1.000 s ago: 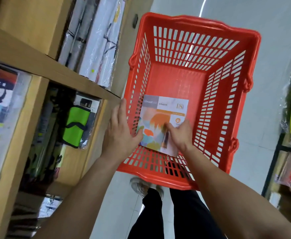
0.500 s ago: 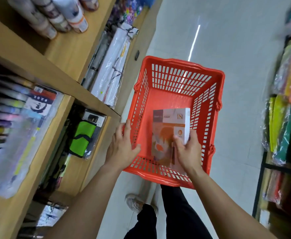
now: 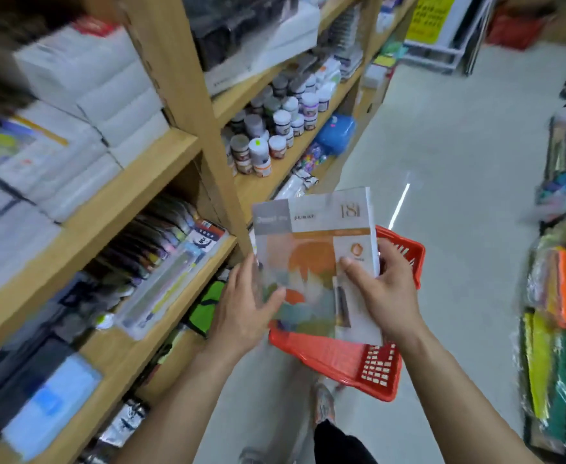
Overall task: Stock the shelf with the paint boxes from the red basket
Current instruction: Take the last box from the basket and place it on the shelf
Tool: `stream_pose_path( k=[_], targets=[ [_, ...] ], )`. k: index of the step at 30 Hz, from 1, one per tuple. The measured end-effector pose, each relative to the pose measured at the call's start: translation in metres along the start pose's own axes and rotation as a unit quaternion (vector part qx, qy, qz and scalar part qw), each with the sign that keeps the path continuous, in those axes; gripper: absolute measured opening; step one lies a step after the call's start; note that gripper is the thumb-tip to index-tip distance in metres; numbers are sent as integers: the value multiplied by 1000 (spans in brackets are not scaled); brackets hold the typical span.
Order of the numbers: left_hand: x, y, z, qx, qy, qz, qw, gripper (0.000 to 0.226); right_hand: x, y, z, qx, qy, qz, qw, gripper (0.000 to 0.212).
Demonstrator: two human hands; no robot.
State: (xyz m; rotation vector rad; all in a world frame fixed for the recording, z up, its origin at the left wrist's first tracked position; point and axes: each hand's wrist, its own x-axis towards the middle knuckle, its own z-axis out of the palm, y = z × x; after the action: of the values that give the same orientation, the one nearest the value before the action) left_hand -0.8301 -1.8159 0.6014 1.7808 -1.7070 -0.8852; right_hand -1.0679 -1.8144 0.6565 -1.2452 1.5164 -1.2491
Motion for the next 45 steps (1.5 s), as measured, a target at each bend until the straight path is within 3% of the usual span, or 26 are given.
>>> stream_pose_path(
  k=[4,7,13,19,24,27,33,37,43,45],
  targets=[
    [-52,13,-81,-115,91,14,989,79,-24,-72,41,36,-71,-55,995,18],
    [-105,0,-137,-82,187,-9,979,95,-48,-114,84,28,-137,-94,986,19],
    [-224,-52,-229,-88,370,-31,924,94,-109,-173,189,-9,-268,-201,942,27],
    [-305,-102,-292,-22,480,-140,866,84,-171,-199,307,-46,-338,-267,901,34],
    [-339,-133,-321,-32,513,-212,831,79,-219,-215,378,-102,-362,-273,886,48],
    [-352,-148,-334,-25,530,-242,813,90,-242,-215,409,-133,-382,-288,868,63],
    [-365,-175,-358,8,433,-259,863,114,-263,-206,454,-255,-469,-274,800,78],
    [-362,-190,-374,94,357,-315,874,130,-263,-197,465,-312,-473,-351,745,81],
    [-345,-201,-382,170,414,-341,827,109,-250,-178,472,-359,-465,-430,685,80],
    [-339,-203,-380,210,419,-355,809,100,-245,-183,482,-353,-480,-410,690,78]
  ],
)
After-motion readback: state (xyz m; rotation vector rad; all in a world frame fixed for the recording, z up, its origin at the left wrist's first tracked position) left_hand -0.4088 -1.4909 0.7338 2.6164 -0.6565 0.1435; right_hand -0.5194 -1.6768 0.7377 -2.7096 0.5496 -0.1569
